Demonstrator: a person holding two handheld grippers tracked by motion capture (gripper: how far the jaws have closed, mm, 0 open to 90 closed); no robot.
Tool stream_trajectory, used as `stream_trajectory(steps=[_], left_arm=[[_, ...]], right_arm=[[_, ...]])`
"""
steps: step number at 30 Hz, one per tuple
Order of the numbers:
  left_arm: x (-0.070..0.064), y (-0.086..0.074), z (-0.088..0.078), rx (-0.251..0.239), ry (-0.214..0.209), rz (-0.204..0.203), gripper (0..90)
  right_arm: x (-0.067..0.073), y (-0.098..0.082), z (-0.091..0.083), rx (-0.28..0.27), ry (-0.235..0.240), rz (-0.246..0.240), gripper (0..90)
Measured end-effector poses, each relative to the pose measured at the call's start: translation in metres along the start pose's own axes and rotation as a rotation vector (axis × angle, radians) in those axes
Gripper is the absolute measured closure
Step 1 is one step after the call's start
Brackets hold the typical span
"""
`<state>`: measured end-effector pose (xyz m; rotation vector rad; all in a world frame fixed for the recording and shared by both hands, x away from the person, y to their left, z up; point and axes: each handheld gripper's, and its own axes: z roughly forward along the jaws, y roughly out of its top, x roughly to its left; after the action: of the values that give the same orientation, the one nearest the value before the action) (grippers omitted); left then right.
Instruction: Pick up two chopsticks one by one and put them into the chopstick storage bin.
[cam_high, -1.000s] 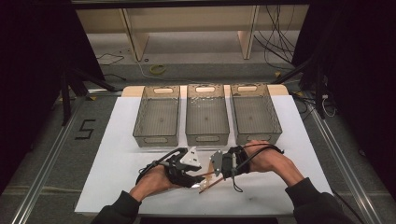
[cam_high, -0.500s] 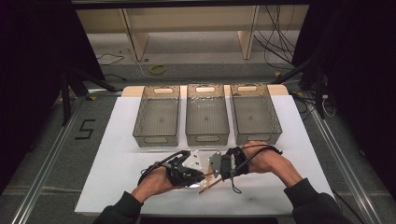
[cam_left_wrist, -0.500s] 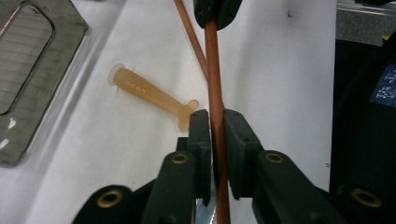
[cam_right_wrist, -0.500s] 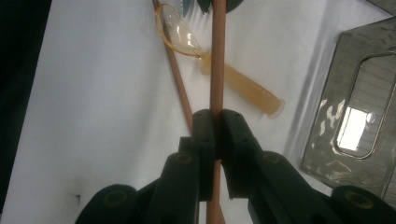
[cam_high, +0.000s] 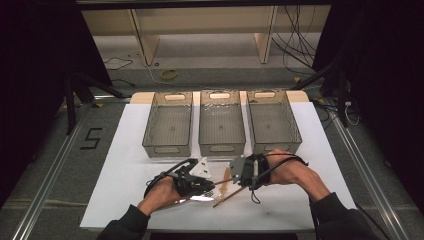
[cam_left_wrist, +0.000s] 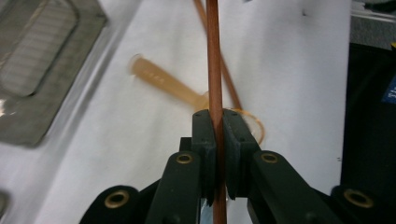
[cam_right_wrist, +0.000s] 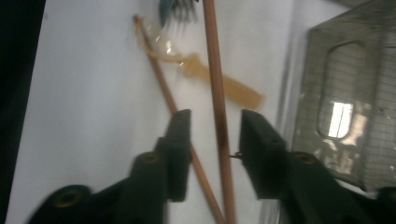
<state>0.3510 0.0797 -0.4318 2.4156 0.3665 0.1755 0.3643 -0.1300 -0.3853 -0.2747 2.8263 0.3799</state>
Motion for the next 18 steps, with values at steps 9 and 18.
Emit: stream_trajectory(steps=[9, 18], left_arm=[[0.025, -0.016, -0.022, -0.052, 0.084, -0.095, 84.1], [0.047, -0.028, -0.044, -0.153, 0.17, -0.211, 84.1]], right_arm=[[0.002, -0.021, -0.017, -0.119, -0.038, 0.108, 43.6], [0.009, -0.04, -0.005, -0.125, -0.014, 0.17, 36.9]])
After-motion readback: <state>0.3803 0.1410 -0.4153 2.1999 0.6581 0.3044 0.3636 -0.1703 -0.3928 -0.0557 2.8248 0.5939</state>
